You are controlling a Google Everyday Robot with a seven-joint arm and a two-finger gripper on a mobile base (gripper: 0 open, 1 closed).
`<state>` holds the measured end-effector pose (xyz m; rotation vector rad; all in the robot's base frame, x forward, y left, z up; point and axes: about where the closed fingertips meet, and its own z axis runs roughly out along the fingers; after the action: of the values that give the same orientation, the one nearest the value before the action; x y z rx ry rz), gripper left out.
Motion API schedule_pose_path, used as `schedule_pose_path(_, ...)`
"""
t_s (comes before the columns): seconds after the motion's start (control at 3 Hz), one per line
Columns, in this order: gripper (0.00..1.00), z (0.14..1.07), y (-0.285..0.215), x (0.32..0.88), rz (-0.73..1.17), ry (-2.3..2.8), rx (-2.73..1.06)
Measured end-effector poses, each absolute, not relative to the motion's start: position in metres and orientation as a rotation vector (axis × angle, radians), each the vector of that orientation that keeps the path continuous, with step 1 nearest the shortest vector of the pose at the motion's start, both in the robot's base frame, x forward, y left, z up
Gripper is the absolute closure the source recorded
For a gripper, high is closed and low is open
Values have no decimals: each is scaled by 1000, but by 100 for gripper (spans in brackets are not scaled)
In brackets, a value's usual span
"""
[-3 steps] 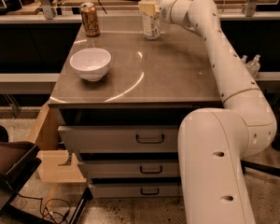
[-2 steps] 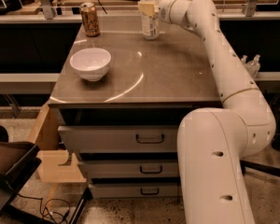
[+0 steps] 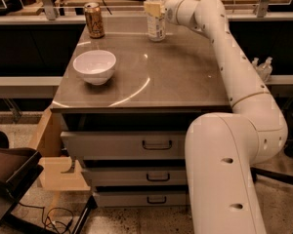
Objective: Pick blue plastic bottle
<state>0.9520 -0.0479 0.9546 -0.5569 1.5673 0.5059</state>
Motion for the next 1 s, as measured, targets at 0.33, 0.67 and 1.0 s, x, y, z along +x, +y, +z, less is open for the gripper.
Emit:
schedule_pose_path(0.33,100,956,-48,951,517,1565,-552)
schedule_pose_path(0.67,100,977,-68,938,536,1560,-528)
schedule_pose_path(1.0,100,997,-88,925,519,1566,-518)
